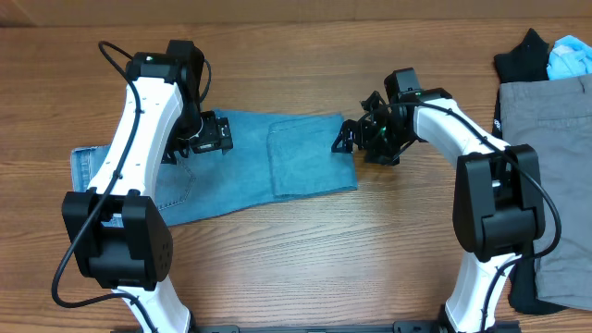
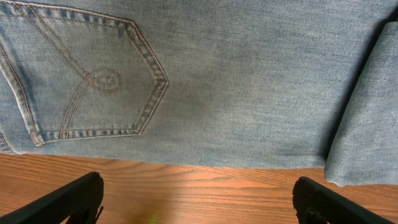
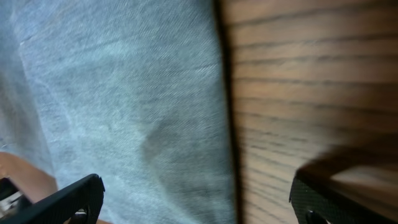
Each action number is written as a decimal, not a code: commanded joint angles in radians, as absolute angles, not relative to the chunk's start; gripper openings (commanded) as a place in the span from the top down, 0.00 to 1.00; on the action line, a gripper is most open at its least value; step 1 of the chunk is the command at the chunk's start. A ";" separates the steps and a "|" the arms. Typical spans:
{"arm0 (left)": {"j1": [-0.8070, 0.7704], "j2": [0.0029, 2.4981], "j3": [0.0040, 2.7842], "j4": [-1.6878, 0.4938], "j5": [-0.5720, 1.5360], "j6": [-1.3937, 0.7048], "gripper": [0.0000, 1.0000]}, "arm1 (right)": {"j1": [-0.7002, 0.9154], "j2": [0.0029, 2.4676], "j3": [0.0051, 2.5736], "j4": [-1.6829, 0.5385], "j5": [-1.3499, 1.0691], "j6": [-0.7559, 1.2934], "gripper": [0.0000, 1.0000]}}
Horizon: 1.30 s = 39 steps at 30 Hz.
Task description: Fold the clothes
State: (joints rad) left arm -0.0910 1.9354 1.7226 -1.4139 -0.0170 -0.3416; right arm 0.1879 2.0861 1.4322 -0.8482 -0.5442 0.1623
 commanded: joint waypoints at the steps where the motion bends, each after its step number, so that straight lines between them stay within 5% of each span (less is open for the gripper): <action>1: -0.085 1.945 1.716 -1.411 -0.033 -0.359 0.00 | 0.228 2.112 1.390 -0.847 -0.571 0.183 0.00; 5: -0.085 1.945 1.716 -1.410 -0.034 -0.358 0.00 | 0.274 2.133 1.381 -0.842 -0.560 0.186 0.12; 9: -0.085 1.945 1.716 -1.410 -0.034 -0.359 0.00 | 0.297 2.140 1.381 -0.834 -0.551 0.229 0.54; 16: -0.085 1.945 1.716 -1.409 -0.034 -0.359 0.00 | 0.277 2.140 1.381 -0.816 -0.479 0.294 0.96; 30: -0.085 1.945 1.716 -1.406 -0.038 -0.359 0.00 | 0.147 2.101 1.382 -0.868 -0.347 0.346 0.96; 39: -0.085 1.945 1.716 -1.397 -0.036 -0.360 0.00 | 0.056 1.896 1.383 -1.013 -0.042 0.395 0.96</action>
